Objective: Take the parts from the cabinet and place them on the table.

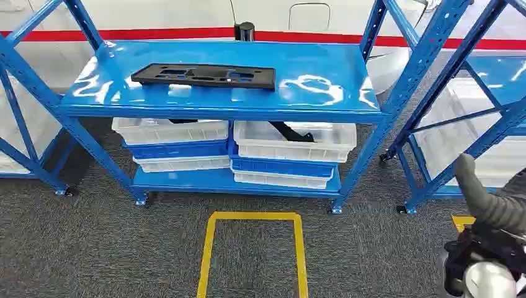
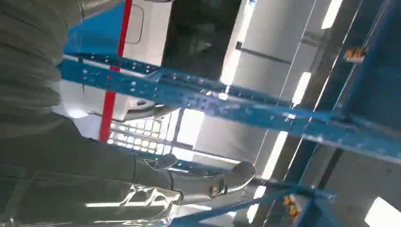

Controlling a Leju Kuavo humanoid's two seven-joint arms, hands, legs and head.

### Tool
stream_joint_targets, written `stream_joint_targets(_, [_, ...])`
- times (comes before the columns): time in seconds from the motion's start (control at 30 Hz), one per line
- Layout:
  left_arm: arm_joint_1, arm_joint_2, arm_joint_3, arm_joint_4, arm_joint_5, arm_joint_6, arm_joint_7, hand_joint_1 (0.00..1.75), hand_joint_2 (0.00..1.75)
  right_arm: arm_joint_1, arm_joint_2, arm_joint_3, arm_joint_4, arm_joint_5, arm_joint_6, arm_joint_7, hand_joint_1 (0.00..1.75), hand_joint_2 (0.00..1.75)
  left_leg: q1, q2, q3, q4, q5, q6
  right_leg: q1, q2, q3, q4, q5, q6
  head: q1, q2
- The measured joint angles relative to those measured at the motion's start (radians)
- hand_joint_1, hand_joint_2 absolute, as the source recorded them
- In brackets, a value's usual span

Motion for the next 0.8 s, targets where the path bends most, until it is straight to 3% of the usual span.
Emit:
stream_joint_targets(0.33, [-0.001, 0.0, -0.001, 0.0, -0.003, 0.0, -0.018, 0.0, 0.0, -0.078, -0.08, 0.244, 0.003, 0.239, -0.074, 0.02, 0.0, 1.75, 0.001, 0.0, 0.001, 0.0, 0.001, 0.0, 0.0, 0.0, 0.0, 0.0, 0.0, 0.0, 0.0, 0.0])
stream_joint_targets(0.53, [0.0, -0.001, -0.001, 0.0, -0.003, 0.0, -0.021, 0.0, 0.0, -0.09, -0.095, 0.292, 0.004, 0.254, -0.077, 0.027, 0.0, 1.75, 0.001, -0.001, 0.0, 0.0, 0.001, 0.0, 0.0, -0.002, 0.0, 0.0, 0.0, 0.0, 0.0, 0.0])
stream_joint_targets(0.7, [-0.001, 0.002, -0.003, 0.0, -0.014, -0.011, -0.036, 0.0, 0.0, -0.13, -0.136, 0.38, 0.024, 0.561, -0.122, 0.102, 0.0, 1.75, 0.0, -0.001, -0.001, 0.0, 0.001, 0.0, 0.0, -0.002, 0.001, 0.0, 0.0, 0.0, 0.0, 0.0])
stream_joint_targets(0.8, [-0.006, 0.008, -0.003, 0.0, -0.01, -0.011, -0.036, 0.0, 0.0, -0.243, -0.178, 0.517, 0.1, 0.694, -0.115, 0.156, 0.0, 1.75, 0.001, 0.002, 0.0, 0.0, 0.002, -0.001, 0.001, 0.001, 0.0, 0.001, 0.003, -0.001, 0.0, 0.0])
